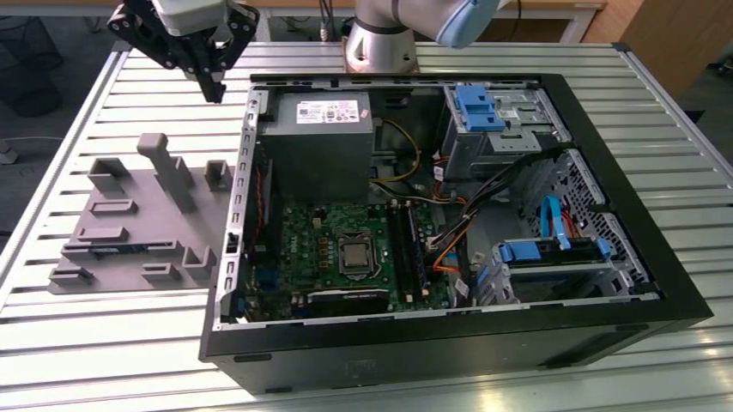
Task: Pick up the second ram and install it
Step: 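Reach for the second ram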
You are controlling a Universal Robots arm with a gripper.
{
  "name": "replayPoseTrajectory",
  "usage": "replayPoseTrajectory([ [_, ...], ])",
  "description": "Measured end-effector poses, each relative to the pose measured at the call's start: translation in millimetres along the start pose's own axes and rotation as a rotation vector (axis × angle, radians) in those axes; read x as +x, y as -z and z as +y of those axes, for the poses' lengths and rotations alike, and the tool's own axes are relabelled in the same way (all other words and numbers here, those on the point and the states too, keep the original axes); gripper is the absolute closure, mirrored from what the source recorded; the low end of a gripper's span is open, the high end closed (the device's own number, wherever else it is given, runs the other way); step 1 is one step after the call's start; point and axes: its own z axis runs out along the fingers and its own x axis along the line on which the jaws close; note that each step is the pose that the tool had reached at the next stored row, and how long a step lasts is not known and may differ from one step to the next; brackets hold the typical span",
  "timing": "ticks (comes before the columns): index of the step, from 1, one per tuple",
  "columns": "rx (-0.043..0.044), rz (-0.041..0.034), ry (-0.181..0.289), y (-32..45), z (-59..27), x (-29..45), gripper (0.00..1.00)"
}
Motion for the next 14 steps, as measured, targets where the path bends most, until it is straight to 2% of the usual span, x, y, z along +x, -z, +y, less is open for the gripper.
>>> replayPoseTrajectory([
  [14,0.0,0.0,0.0,-0.4,-1.3,16.8,0.89],
])
